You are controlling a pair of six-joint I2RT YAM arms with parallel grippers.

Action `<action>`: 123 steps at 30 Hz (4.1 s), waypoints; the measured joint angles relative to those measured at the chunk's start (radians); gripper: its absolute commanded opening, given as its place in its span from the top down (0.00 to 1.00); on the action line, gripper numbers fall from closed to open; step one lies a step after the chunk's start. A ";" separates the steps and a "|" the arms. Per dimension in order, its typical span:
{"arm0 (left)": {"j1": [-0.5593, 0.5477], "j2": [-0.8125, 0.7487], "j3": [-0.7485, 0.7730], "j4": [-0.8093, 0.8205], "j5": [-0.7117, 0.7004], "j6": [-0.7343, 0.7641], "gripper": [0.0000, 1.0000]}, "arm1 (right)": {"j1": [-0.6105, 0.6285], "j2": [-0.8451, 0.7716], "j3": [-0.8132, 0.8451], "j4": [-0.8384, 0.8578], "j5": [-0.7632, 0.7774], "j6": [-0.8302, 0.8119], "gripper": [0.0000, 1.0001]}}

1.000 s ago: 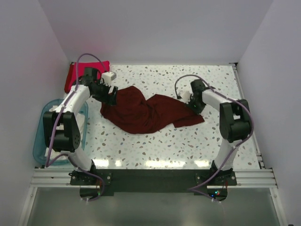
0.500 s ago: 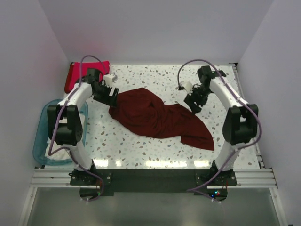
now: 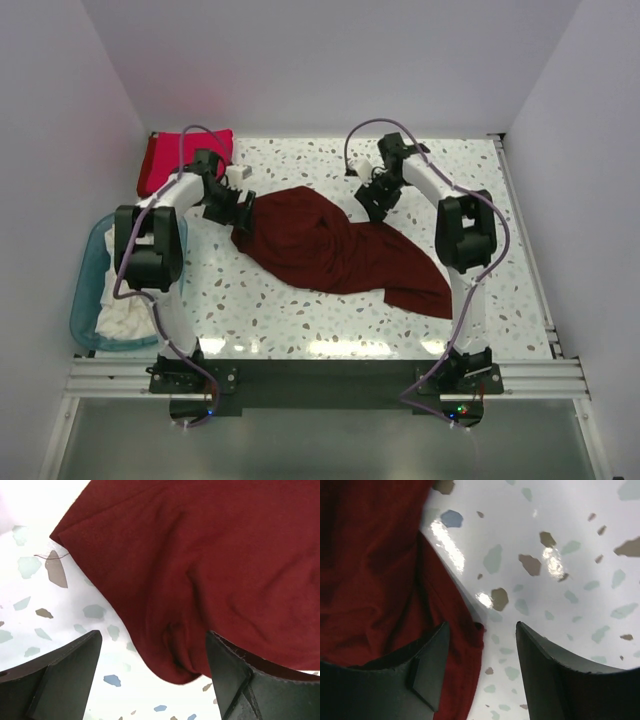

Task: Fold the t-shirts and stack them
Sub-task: Flatten the tshirt out

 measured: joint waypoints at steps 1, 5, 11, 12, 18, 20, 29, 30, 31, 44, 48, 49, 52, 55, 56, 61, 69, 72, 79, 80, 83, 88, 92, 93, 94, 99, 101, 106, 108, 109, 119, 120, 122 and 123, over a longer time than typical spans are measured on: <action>0.000 0.011 0.006 0.001 -0.005 -0.003 0.10 | 0.009 0.003 -0.002 0.001 0.000 -0.002 0.44; -0.001 0.042 0.018 0.002 -0.022 -0.018 0.09 | 0.026 0.006 -0.034 0.008 0.000 -0.029 0.67; -0.016 0.070 0.024 0.024 -0.068 -0.025 0.36 | 0.013 -0.002 -0.095 0.010 0.009 -0.063 1.00; -0.021 0.076 0.031 0.028 -0.082 -0.026 0.54 | 0.011 -0.011 -0.109 0.018 0.012 -0.065 1.00; -0.027 0.082 0.032 0.031 -0.136 0.002 0.99 | -0.062 -0.131 -0.283 0.047 0.110 -0.082 1.00; -0.019 0.058 0.002 0.023 -0.145 0.015 1.00 | -0.126 -0.193 -0.353 0.041 0.154 -0.099 1.00; 0.004 -0.080 -0.146 -0.105 -0.146 0.128 1.00 | -0.280 -0.473 -0.610 -0.071 0.245 -0.242 1.00; 0.001 -0.081 -0.152 -0.113 -0.143 0.140 1.00 | -0.274 -0.473 -0.610 -0.104 0.233 -0.259 1.00; -0.003 -0.081 -0.158 -0.124 -0.139 0.153 1.00 | -0.267 -0.469 -0.608 -0.146 0.212 -0.284 1.00; -0.014 -0.071 -0.101 -0.183 -0.174 0.222 0.92 | -0.276 -0.163 0.000 -0.362 -0.060 -0.245 0.42; -0.014 -0.064 -0.075 -0.182 -0.173 0.209 0.90 | -0.236 -0.085 0.158 -0.219 -0.124 -0.065 0.44; -0.014 -0.058 -0.070 -0.182 -0.172 0.204 0.89 | -0.217 -0.065 0.182 -0.180 -0.131 -0.024 0.44; -0.014 -0.038 -0.055 -0.183 -0.171 0.186 0.88 | -0.139 0.010 0.234 -0.052 -0.131 0.088 0.45; -0.013 -0.025 -0.039 -0.187 -0.169 0.177 0.86 | -0.050 0.094 0.254 0.067 -0.122 0.167 0.44; -0.014 -0.022 -0.033 -0.187 -0.169 0.173 0.86 | -0.024 0.124 0.264 0.093 -0.114 0.184 0.44; -0.013 -0.017 -0.004 -0.191 -0.165 0.159 0.86 | 0.070 0.224 0.288 0.163 -0.053 0.220 0.43; -0.014 -0.011 0.015 -0.193 -0.158 0.159 0.86 | 0.068 0.171 0.158 0.258 0.115 0.144 1.00; -0.014 -0.009 0.017 -0.192 -0.152 0.159 0.86 | 0.053 0.062 -0.018 0.276 0.186 0.080 1.00; -0.014 0.006 0.017 -0.186 -0.119 0.159 0.74 | -0.125 -0.143 -0.325 0.199 0.277 -0.046 0.86; -0.014 0.011 0.017 -0.184 -0.114 0.159 0.71 | -0.149 -0.144 -0.326 0.186 0.281 -0.051 0.74; -0.016 0.026 0.017 -0.179 -0.094 0.154 0.53 | -0.224 -0.140 -0.302 0.137 0.290 -0.055 0.52; -0.014 0.033 0.071 -0.180 -0.077 0.137 0.41 | -0.266 -0.068 -0.110 0.061 0.254 -0.013 0.47; -0.014 0.033 0.136 -0.171 -0.051 0.131 0.33 | -0.293 -0.053 -0.013 0.060 0.196 0.049 0.42; -0.014 0.033 0.145 -0.168 -0.046 0.129 0.31 | -0.301 -0.049 0.008 0.057 0.181 0.065 0.42; -0.013 0.033 0.155 -0.163 -0.040 0.123 0.30 | -0.309 -0.042 0.030 0.054 0.171 0.078 0.41; 0.003 0.033 0.182 -0.137 0.005 0.075 0.25 | -0.340 0.039 0.148 0.055 0.099 0.168 0.41; 0.019 0.035 0.198 -0.130 0.022 0.055 0.25 | -0.342 0.076 0.169 0.056 0.073 0.201 0.40; 0.062 0.037 0.235 -0.124 0.044 0.036 0.25 | -0.322 0.144 0.177 0.066 0.047 0.256 0.37; 0.073 0.037 0.240 -0.121 0.046 0.034 0.24 | -0.309 0.154 0.176 0.083 0.046 0.269 0.37; 0.076 0.037 0.240 -0.121 0.045 0.033 0.24 | -0.304 0.154 0.176 0.093 0.043 0.274 0.37; 0.075 0.039 0.190 -0.114 0.010 0.057 0.31 | -0.201 0.140 0.121 0.193 0.113 0.242 0.47; 0.073 0.039 0.181 -0.112 0.002 0.063 0.33 | -0.188 0.138 0.113 0.201 0.116 0.235 0.54; 0.066 0.039 0.165 -0.108 -0.019 0.083 0.39 | -0.175 0.134 0.106 0.204 0.124 0.227 0.63; 0.062 0.040 0.162 -0.106 -0.027 0.092 0.41 | -0.169 0.132 0.103 0.205 0.126 0.223 0.66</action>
